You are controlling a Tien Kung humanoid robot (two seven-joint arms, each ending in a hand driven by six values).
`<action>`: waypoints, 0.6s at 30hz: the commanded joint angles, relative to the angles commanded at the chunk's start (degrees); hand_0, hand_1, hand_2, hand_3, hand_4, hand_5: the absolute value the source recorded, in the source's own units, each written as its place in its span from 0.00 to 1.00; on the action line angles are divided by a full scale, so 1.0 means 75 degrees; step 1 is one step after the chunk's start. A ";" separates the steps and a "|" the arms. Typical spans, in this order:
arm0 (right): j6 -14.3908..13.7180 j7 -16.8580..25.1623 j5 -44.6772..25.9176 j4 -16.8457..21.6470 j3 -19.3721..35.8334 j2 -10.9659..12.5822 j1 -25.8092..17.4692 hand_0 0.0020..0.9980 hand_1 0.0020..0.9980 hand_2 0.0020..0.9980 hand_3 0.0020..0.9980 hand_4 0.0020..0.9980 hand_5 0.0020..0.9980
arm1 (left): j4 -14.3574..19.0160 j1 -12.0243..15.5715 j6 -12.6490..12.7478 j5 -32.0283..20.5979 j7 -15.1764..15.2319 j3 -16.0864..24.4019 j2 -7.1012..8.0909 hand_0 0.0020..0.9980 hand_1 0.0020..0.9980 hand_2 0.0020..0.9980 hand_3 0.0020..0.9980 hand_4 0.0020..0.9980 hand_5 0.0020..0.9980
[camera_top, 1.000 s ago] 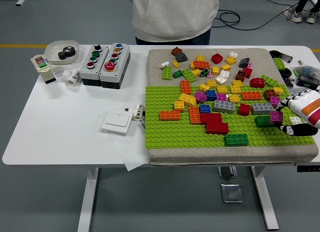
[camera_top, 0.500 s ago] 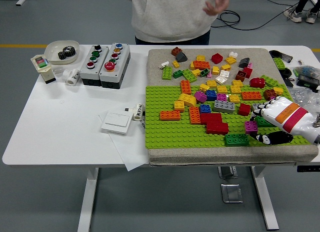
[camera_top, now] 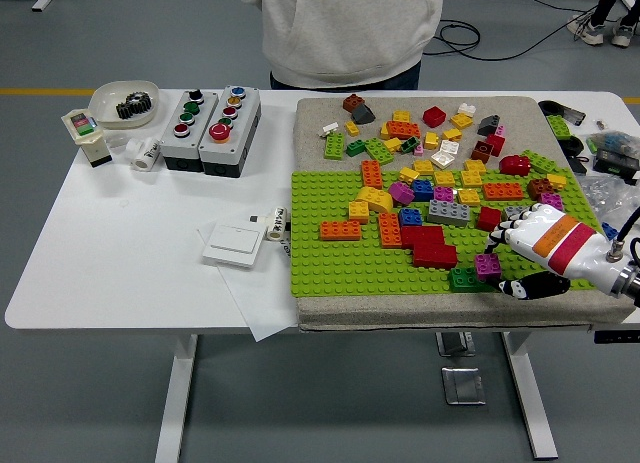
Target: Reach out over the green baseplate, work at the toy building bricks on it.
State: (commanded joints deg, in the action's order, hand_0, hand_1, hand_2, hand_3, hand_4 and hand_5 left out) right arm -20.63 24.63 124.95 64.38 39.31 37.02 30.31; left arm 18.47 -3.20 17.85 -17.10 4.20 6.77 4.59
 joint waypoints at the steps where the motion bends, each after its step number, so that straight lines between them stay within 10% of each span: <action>1: 0.0000 -0.0002 0.0010 0.0003 -0.0010 -0.0009 0.0006 0.39 0.50 0.58 0.52 0.69 0.45 | 0.0000 -0.0001 -0.0001 -0.0005 0.0002 -0.0003 0.0000 0.67 0.75 0.77 0.58 0.65 0.61; 18: -0.0028 0.0007 0.0142 -0.0153 -0.0353 -0.0148 0.0225 0.39 0.50 0.58 0.52 0.70 0.45 | 0.0006 -0.0010 0.0004 -0.0037 0.0006 -0.0012 -0.0007 0.66 0.75 0.77 0.58 0.65 0.61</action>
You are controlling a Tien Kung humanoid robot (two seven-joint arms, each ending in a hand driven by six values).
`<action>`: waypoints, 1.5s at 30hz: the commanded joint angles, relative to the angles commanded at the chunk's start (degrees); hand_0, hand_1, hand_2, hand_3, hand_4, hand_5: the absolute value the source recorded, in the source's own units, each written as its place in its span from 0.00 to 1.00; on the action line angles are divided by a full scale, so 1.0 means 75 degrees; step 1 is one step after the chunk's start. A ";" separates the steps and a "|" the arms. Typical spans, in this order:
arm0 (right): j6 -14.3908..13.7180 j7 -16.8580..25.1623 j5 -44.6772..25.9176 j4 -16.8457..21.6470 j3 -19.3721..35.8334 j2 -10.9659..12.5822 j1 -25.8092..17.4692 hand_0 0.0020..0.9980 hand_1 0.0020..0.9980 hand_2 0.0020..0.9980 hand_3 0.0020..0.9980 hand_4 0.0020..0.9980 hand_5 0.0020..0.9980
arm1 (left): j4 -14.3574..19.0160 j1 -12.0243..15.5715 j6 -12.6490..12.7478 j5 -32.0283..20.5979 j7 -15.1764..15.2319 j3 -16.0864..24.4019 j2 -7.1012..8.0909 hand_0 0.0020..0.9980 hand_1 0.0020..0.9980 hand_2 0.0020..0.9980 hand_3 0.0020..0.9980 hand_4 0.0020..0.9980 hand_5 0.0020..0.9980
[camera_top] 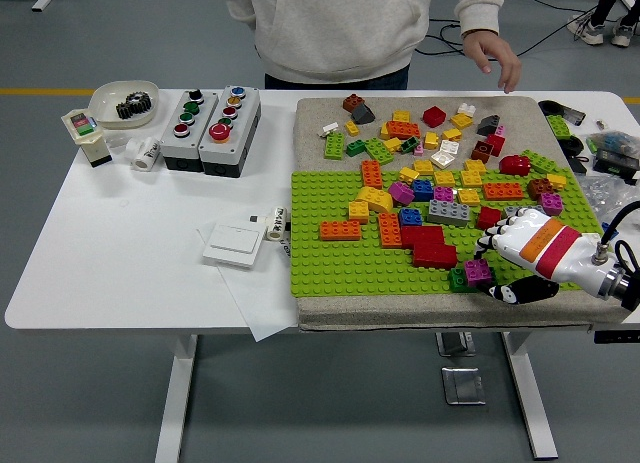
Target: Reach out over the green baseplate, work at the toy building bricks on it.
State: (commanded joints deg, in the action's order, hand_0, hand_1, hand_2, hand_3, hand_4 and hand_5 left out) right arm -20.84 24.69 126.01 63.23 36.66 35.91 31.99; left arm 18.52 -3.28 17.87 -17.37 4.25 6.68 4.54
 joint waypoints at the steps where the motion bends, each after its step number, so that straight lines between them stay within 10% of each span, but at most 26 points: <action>1: -0.0001 0.0000 0.0002 -0.0011 -0.0004 -0.0002 0.0004 0.39 0.50 0.58 0.52 0.70 0.45 | 0.0000 0.0000 0.0000 -0.0001 0.0000 0.0000 0.0000 0.66 0.75 0.77 0.58 0.65 0.61; 45: 0.0041 -0.0012 0.0144 -0.0226 0.0062 -0.0131 0.0044 0.37 0.51 0.59 0.53 0.71 0.45 | -0.0004 0.0009 0.0006 0.0044 -0.0019 0.0027 -0.0009 0.66 0.75 0.77 0.58 0.66 0.61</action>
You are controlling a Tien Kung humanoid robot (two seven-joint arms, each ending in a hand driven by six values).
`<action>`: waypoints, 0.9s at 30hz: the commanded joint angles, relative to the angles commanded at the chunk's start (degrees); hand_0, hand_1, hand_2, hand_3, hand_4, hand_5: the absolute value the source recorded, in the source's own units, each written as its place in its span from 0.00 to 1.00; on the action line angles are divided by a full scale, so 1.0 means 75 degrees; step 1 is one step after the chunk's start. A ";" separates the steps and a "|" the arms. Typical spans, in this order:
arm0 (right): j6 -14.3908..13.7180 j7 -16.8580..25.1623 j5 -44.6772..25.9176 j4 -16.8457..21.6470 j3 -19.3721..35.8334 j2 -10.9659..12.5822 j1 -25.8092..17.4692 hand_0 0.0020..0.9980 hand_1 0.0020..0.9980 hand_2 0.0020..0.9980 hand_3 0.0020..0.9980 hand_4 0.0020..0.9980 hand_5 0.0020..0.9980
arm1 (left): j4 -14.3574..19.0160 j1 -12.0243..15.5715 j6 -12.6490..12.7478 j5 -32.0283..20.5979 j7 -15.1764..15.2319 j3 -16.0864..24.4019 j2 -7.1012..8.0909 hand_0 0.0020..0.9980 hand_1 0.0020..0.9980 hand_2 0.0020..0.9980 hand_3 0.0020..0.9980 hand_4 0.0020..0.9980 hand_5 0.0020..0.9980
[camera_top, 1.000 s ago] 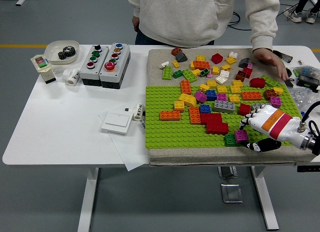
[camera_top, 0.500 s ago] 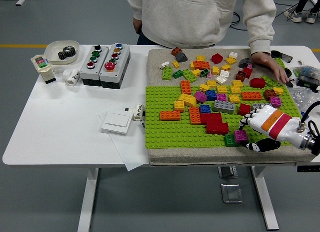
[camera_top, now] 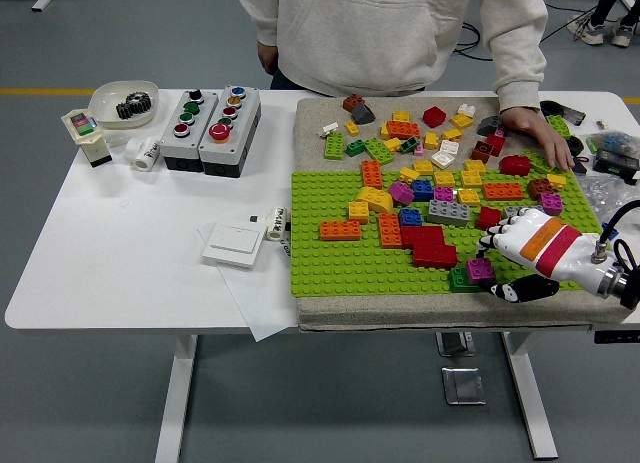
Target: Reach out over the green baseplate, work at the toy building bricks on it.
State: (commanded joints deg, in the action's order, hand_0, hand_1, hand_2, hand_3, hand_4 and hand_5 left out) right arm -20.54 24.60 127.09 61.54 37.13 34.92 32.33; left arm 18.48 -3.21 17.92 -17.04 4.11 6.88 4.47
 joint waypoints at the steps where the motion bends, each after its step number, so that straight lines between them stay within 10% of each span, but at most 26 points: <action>1: 0.0015 -0.0005 0.0009 -0.0005 -0.0009 -0.0012 0.0010 0.37 0.51 0.59 0.52 0.71 0.45 | -0.0002 0.0004 0.0001 -0.0011 0.0002 -0.0004 -0.0004 0.66 0.75 0.77 0.58 0.66 0.61; 27: 0.0116 0.0045 0.0093 -0.0037 0.0037 -0.0057 0.0005 0.38 0.53 0.62 0.56 0.73 0.42 | 0.0006 0.0014 -0.0001 -0.0046 0.0018 -0.0022 -0.0001 0.66 0.75 0.77 0.58 0.66 0.60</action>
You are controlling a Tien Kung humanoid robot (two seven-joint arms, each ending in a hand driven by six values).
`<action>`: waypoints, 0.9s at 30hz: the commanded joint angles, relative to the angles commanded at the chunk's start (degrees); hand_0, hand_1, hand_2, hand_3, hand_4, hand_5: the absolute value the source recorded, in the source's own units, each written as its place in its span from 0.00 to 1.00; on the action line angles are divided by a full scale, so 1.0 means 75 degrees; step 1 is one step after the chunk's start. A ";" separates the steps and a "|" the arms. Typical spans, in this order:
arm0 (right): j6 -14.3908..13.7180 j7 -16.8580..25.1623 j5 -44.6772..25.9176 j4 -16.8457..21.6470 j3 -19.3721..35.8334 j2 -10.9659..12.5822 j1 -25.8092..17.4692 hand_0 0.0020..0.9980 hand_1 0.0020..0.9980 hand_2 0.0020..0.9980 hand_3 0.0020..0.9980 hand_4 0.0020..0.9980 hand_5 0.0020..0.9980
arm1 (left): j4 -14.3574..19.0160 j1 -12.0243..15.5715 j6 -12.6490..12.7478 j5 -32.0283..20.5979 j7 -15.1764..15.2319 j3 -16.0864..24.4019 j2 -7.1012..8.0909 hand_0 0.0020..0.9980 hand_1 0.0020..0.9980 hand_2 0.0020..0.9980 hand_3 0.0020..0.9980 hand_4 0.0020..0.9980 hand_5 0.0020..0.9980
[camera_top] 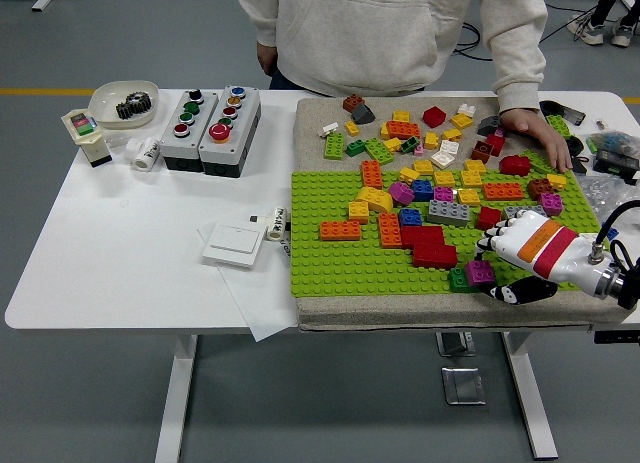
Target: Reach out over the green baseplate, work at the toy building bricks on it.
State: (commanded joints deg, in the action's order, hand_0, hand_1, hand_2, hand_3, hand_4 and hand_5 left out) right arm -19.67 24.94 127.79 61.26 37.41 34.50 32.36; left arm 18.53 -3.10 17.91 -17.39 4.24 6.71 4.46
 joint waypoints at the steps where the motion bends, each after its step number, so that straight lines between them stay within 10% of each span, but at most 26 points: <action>1: 0.0000 0.0000 0.0001 -0.0004 0.0006 0.0000 0.0001 0.38 0.53 0.62 0.56 0.73 0.42 | 0.0000 -0.0002 -0.0001 -0.0007 0.0003 -0.0004 0.0001 0.66 0.75 0.77 0.58 0.66 0.60; 27: -0.0075 0.0081 -0.0070 -0.0054 0.0033 -0.0031 0.0000 0.40 0.56 0.69 0.61 0.76 0.42 | -0.0002 -0.0023 -0.0008 -0.0038 0.0025 -0.0031 0.0013 0.66 0.75 0.77 0.58 0.66 0.60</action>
State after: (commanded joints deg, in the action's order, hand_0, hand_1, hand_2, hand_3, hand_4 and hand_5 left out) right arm -20.24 25.55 127.26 60.85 37.66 34.27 32.36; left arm 18.51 -3.28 17.85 -17.68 4.43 6.48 4.56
